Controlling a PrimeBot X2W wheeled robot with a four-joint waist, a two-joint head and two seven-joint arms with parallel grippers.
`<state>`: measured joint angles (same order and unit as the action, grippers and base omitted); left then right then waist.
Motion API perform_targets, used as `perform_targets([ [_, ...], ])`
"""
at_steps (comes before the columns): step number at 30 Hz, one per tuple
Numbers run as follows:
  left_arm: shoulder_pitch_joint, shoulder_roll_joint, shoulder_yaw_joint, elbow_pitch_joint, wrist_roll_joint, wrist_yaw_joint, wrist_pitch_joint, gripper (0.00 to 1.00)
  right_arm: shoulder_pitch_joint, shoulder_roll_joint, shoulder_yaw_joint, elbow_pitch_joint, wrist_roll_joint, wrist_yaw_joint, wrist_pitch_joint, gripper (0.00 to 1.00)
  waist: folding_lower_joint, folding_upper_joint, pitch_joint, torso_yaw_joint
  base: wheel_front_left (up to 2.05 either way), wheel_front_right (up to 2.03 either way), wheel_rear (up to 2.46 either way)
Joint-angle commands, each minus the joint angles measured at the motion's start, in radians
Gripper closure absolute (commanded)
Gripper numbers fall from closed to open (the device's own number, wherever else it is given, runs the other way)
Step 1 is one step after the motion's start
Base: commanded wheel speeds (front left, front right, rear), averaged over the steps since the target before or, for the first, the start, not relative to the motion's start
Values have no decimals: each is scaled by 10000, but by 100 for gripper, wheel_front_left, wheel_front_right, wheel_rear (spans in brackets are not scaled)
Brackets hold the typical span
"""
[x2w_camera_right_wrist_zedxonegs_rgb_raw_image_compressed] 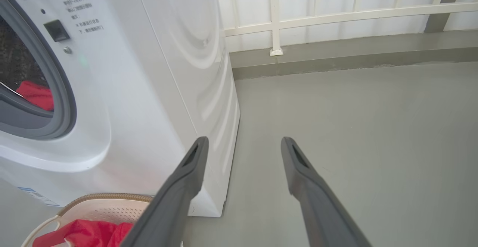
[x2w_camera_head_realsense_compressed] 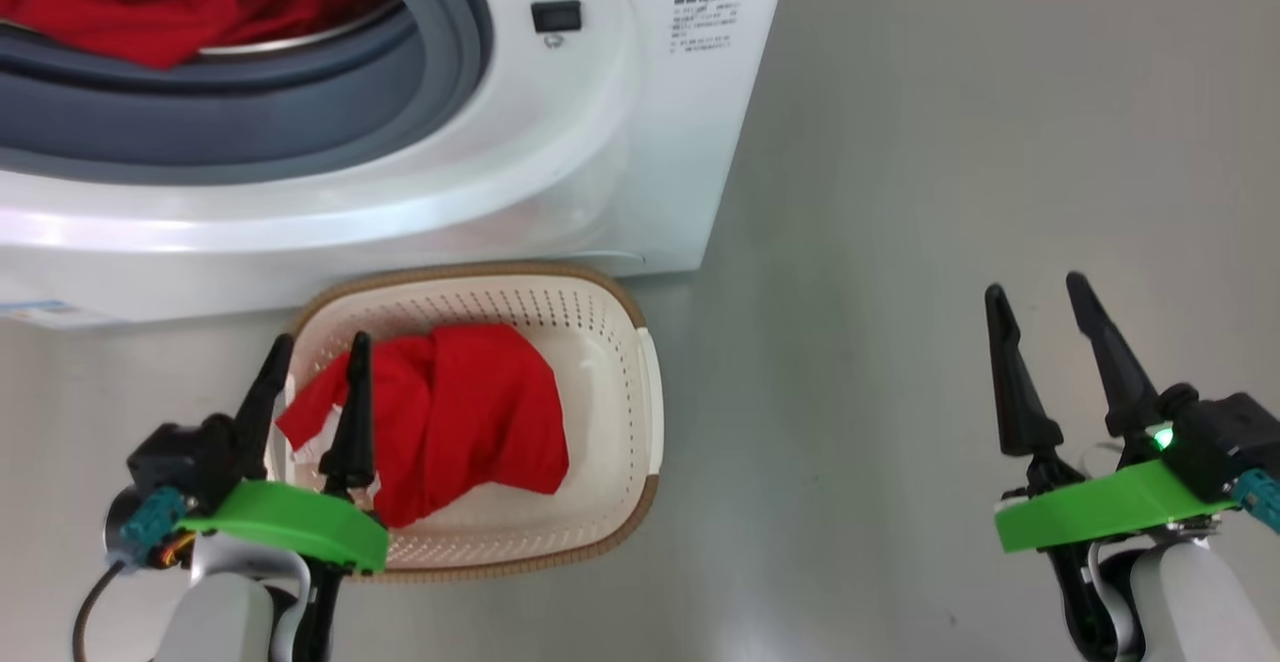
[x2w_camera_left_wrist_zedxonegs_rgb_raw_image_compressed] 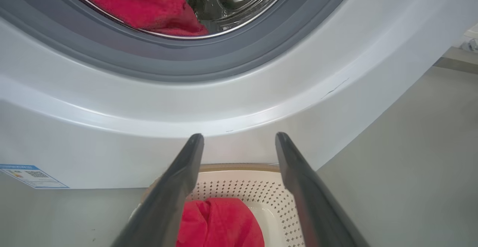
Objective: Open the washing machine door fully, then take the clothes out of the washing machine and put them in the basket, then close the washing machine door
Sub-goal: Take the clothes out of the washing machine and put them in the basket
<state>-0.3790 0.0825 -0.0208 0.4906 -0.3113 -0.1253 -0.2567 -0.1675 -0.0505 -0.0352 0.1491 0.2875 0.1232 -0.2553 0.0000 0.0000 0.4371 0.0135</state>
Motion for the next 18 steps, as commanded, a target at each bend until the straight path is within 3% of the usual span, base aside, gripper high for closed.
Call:
perform_targets([
  [1,257,274,353,-301,112,-54,-51,0,181,3,216,-173,-104,75,-65,0,0,0,-397,81,0,0,0],
  [18,1859,266,903,-2304,591,-54,-51,0,1238,-29,122,129,-77,75,-65,0,0,0,-2076,261,0,0,0],
])
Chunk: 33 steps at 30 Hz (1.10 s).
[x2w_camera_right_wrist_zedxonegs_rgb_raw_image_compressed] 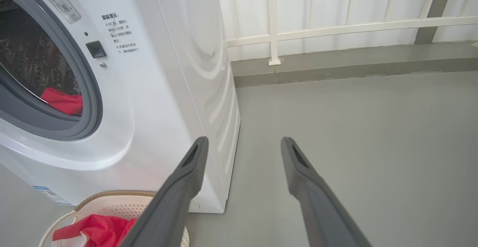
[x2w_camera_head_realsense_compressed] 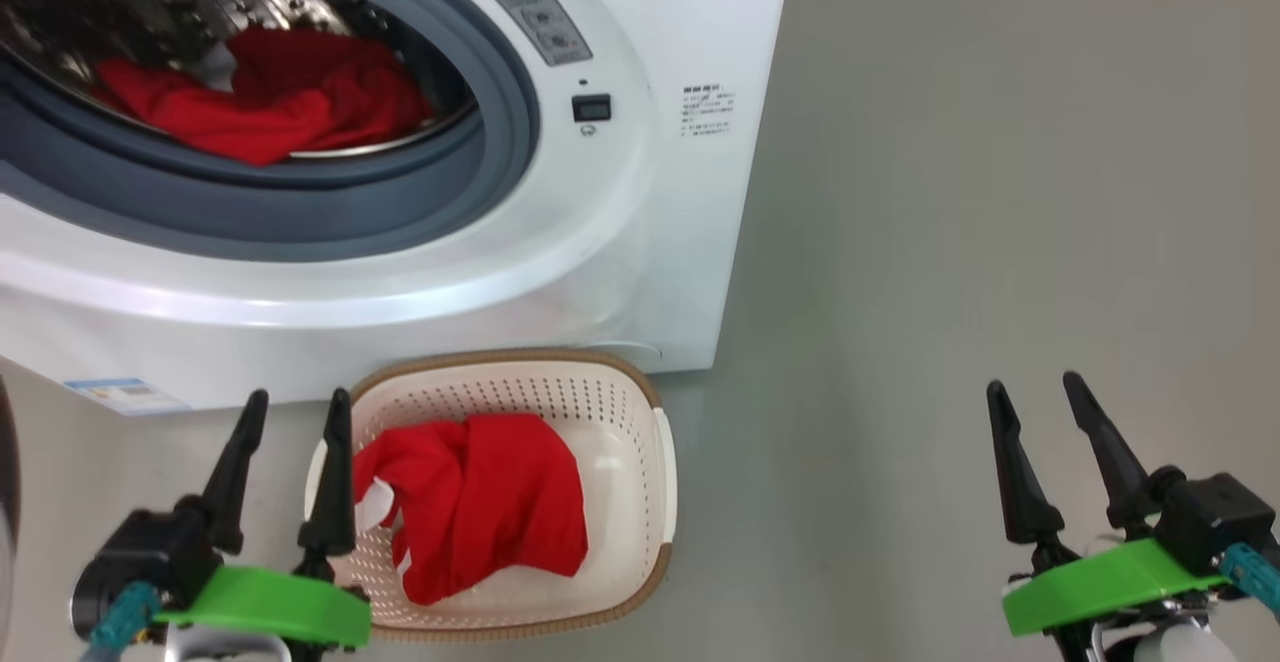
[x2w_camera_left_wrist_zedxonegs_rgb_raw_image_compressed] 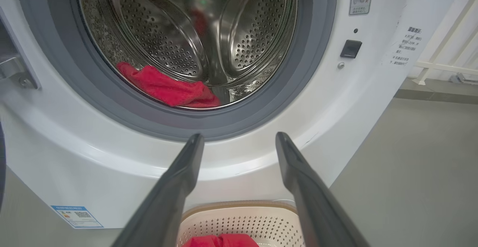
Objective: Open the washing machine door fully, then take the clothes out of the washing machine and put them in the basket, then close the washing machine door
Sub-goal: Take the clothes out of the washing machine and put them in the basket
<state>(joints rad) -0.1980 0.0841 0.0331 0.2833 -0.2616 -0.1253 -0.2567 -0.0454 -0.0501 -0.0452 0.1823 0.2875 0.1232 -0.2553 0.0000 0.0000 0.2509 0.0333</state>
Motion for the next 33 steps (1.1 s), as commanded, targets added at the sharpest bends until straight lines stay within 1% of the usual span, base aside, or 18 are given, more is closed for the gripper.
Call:
perform_targets([
  [1,174,239,369,-356,124,-54,-51,0,98,-50,207,-201,-66,75,-65,0,0,0,-289,77,0,0,0],
  [10,1267,171,631,-1286,211,-54,-51,0,692,-140,144,-226,28,75,-65,0,0,0,-741,70,0,0,0],
  [16,1848,41,825,-1719,172,-54,-51,0,874,-136,94,-270,78,75,-65,0,0,0,-815,14,0,0,0],
  [26,1842,-31,821,-1865,147,-54,-51,0,817,-97,35,-312,93,75,-65,0,0,0,-731,29,0,0,0],
  [33,1736,28,746,-1827,182,-54,-51,0,677,-63,84,-305,82,75,-65,0,0,0,-625,44,0,0,0],
])
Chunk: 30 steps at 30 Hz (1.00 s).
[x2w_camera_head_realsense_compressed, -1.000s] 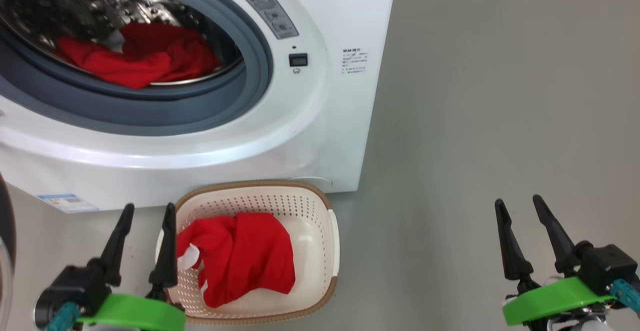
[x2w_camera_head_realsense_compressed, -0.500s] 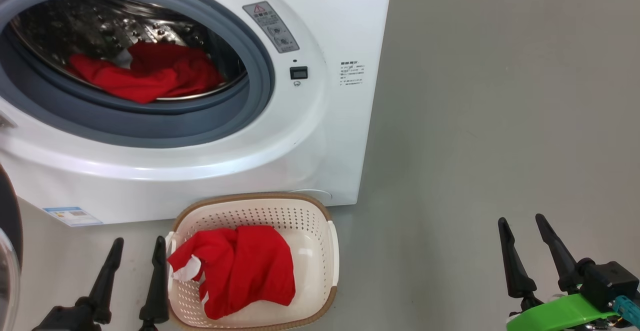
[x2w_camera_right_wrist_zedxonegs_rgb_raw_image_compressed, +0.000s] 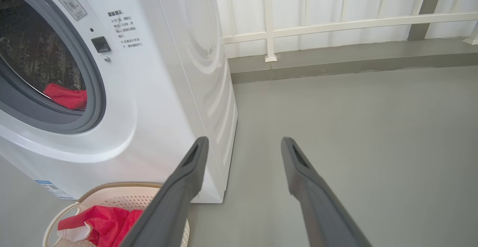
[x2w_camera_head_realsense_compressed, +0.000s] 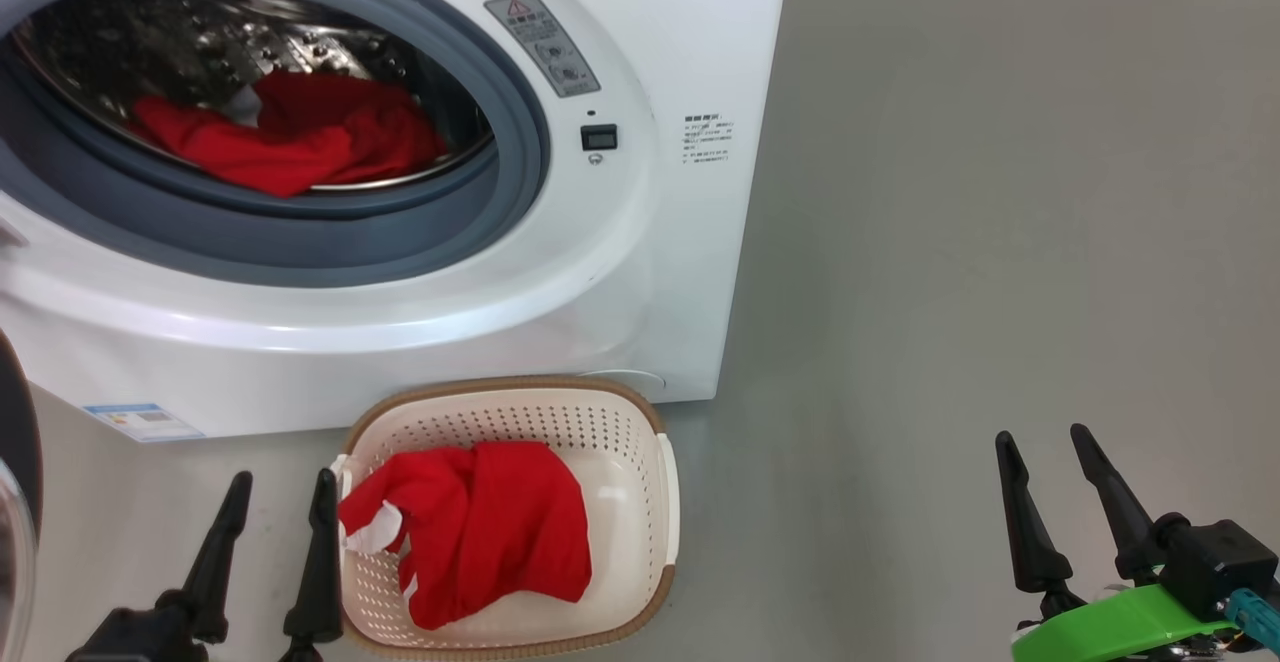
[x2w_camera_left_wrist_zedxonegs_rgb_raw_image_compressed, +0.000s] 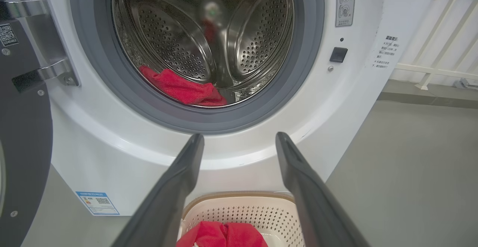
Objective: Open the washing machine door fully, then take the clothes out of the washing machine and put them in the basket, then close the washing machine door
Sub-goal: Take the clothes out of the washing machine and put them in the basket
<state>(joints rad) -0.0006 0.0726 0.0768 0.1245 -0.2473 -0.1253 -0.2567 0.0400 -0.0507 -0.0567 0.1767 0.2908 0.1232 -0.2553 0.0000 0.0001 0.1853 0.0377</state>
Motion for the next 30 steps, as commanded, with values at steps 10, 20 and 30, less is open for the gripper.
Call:
perform_targets([
  [10,-2414,630,60,1307,792,-54,-51,0,-741,-10,253,-334,-6,75,-65,0,0,-1,905,-11,0,0,0],
  [20,-5712,1611,-482,4035,2499,350,-51,0,-1331,2,376,-432,122,75,-65,0,0,-1,1882,-304,0,0,0],
  [30,-8910,2619,-1500,7402,3872,1052,-51,0,-1743,4,411,-562,307,75,-65,0,0,-1,2702,-718,0,0,0],
])
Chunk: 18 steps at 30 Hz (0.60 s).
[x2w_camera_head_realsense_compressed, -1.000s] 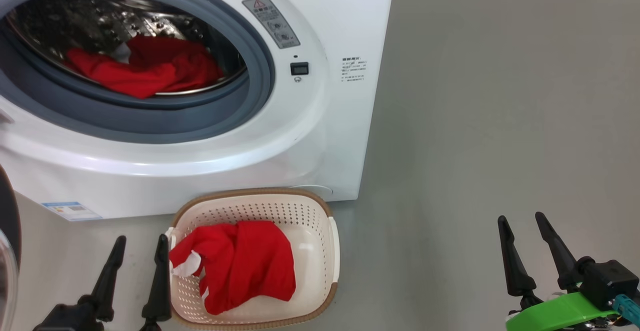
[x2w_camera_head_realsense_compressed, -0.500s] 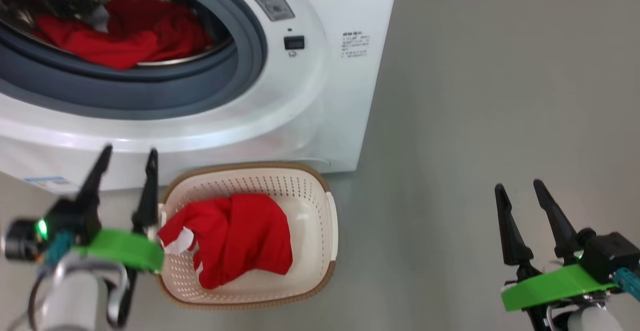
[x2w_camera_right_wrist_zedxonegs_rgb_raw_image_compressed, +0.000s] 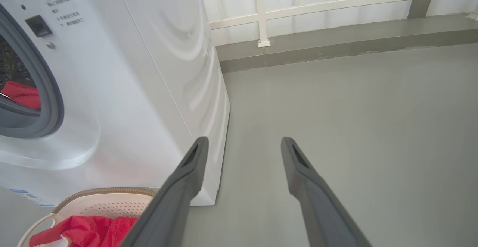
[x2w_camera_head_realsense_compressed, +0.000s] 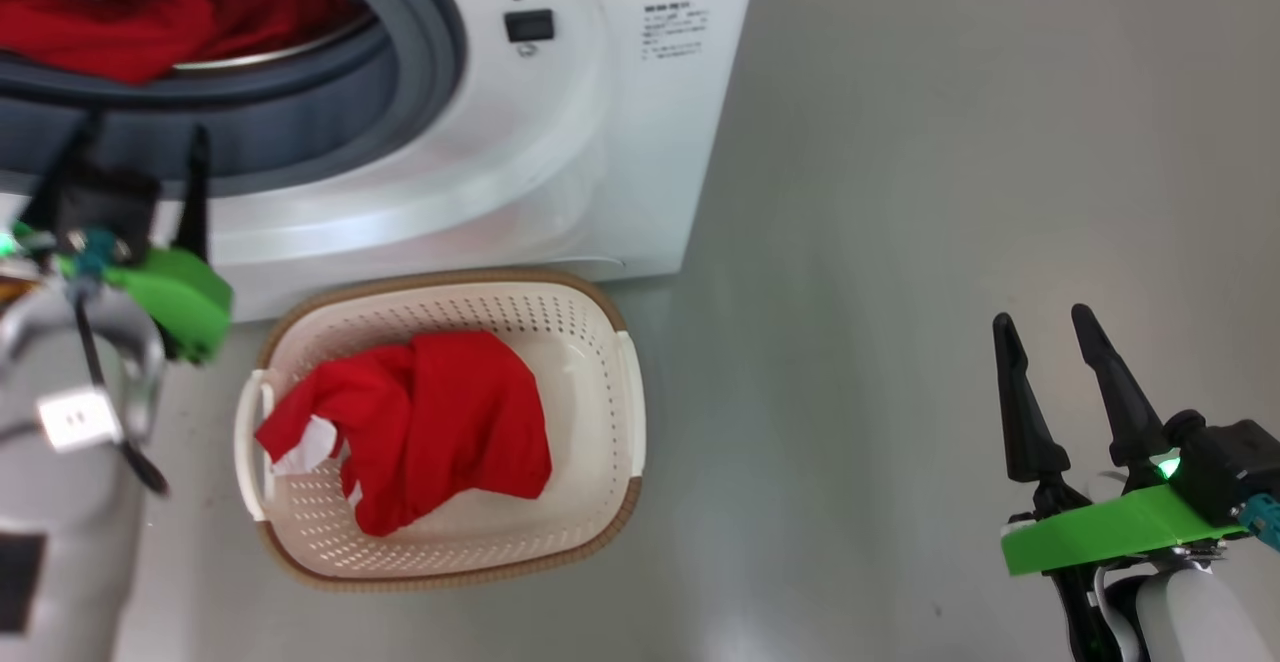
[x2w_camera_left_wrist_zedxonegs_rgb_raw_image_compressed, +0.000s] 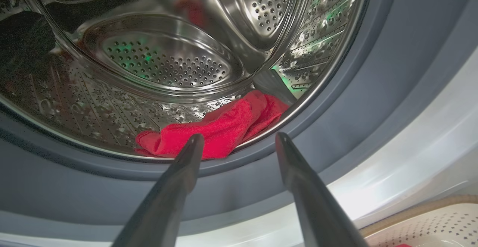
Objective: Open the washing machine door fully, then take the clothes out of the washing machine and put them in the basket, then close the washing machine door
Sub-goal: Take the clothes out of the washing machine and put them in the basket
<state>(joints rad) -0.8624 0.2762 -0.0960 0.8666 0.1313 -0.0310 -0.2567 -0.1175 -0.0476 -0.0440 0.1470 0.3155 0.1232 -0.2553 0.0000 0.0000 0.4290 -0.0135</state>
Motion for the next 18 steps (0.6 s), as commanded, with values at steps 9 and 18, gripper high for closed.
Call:
perform_targets([
  [9,-2499,1004,-236,2488,498,233,-42,0,-424,-27,445,-336,127,75,-65,0,0,0,740,-517,0,0,0],
  [18,-4082,1440,-544,3806,627,77,419,0,-714,-26,783,-431,285,75,-65,0,0,0,1307,-1010,0,0,0],
])
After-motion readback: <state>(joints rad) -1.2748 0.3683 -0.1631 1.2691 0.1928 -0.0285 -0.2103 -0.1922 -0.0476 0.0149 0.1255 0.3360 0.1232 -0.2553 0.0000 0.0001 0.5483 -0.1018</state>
